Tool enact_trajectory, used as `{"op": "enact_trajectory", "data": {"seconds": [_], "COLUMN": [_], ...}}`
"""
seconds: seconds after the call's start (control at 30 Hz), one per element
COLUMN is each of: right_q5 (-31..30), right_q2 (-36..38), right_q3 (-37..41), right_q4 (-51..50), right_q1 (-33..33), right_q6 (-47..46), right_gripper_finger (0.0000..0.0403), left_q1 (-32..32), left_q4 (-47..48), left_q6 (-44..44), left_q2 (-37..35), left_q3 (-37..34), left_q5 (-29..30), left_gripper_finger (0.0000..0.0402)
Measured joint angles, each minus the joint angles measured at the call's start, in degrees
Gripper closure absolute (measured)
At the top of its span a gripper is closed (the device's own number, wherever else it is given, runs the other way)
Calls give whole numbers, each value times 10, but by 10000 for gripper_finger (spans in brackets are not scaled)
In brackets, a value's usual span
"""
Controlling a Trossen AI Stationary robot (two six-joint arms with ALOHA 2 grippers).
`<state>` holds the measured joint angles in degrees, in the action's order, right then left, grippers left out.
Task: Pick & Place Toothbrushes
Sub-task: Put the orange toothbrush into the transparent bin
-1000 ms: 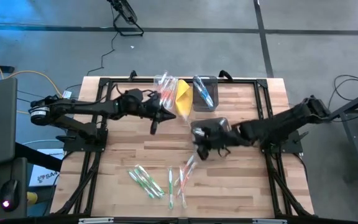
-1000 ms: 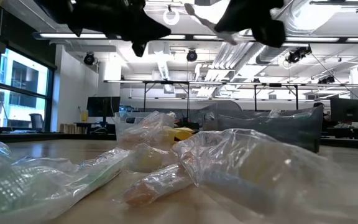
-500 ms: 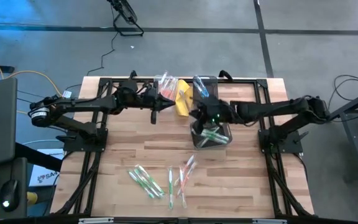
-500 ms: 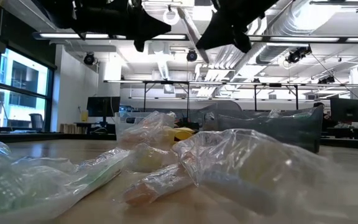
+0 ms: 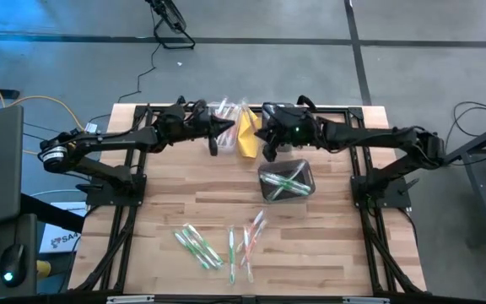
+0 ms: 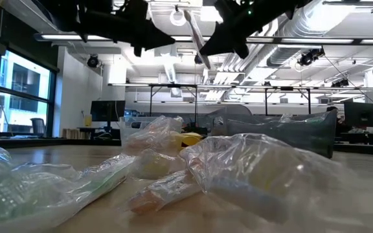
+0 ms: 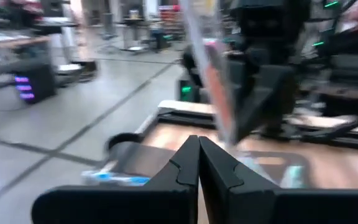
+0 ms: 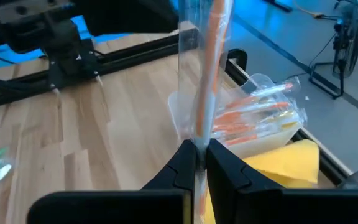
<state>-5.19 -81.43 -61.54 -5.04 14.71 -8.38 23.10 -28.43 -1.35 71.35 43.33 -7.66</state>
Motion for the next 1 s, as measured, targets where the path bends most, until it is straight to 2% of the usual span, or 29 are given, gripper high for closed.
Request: {"op": "enact_trajectory", "data": {"seconds": [0.17,0.4,0.53,0.77,1.0], "right_q5": [36,81,102,103,103], "right_q2": [0,-4,-6,-5,-5], "right_q3": [0,0,0,0,0], "right_q4": [9,11,10,15,15], "right_q1": [49,99,114,113,113], "right_q6": [27,45,55,69,80], "right_gripper_finger": [390,390,390,390,390], "left_q1": [-1,-1,-1,-1,-1], "left_q4": [16,14,13,11,11], "left_q6": [-47,-30,-7,12,21], "left_q2": [0,0,0,0,0], "left_q3": [0,0,0,0,0], "left_q5": [49,76,83,85,82], "left_gripper_finger": [400,396,362,291,285]}}
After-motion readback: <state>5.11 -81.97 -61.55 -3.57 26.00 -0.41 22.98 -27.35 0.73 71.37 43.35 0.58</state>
